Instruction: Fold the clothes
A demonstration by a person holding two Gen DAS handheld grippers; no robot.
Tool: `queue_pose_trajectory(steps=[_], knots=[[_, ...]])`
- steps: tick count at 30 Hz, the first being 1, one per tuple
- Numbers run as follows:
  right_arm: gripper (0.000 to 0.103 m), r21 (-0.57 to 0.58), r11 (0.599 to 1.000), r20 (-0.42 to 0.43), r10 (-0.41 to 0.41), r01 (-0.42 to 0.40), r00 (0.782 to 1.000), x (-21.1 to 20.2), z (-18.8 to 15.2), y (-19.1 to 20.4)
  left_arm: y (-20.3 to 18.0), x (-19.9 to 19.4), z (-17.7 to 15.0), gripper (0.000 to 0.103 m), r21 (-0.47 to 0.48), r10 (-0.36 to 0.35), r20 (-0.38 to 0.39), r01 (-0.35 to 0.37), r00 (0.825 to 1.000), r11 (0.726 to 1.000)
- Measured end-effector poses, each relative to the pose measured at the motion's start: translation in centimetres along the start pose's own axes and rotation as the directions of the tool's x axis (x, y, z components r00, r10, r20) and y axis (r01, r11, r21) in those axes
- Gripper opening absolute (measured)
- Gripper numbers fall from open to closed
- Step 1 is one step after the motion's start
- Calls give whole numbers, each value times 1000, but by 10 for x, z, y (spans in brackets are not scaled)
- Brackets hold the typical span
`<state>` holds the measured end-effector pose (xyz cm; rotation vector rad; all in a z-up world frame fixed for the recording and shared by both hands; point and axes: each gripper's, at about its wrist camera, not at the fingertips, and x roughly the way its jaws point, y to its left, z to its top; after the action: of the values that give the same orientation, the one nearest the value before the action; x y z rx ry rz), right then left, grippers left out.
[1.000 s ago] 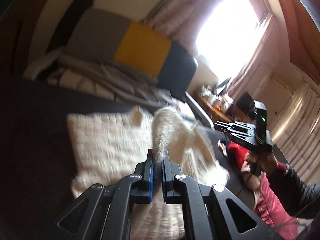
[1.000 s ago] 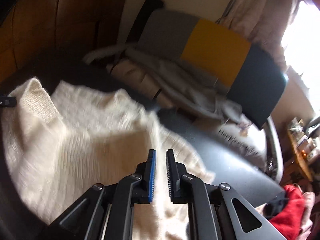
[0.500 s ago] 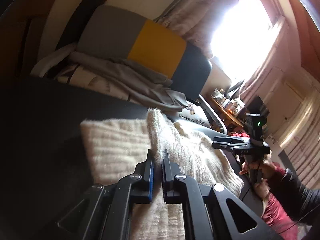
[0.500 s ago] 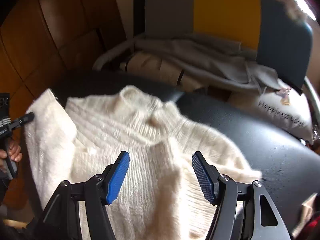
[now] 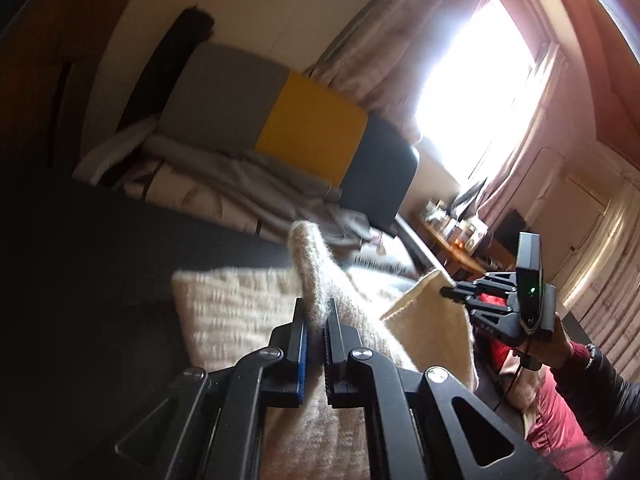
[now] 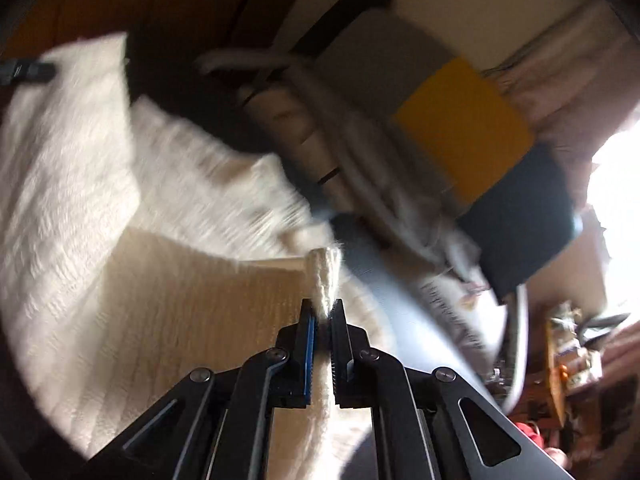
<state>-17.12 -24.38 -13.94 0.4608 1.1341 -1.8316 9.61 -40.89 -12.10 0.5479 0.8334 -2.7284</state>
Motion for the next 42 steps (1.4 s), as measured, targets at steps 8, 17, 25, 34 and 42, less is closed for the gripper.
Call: queue_pose_trajectory(steps=[8,17,25,34,42], knots=[[7,260,960,-3,-107,104,994,16,-1,-75,18,43,36,5,-3,110,27,-110,994,994],[8,530,847,-108,97,-25,989,121,-72,-66,76,136,-24,5,-59,232,-243,-253,942,966],[10,536,843,-107,131,-54,986,61,-123,-28,46,65,-79,5,-2,247,-266,-256,932,967],[34,747,571,124,385,-342,914,-37,-212,-26,15,4,-92,20,71,410,-255,-406,876,911],[89,710,165,522,530,-685,669,-144,-321,-16,-106,14,-102,27,166,199,-239,-162,951,973]])
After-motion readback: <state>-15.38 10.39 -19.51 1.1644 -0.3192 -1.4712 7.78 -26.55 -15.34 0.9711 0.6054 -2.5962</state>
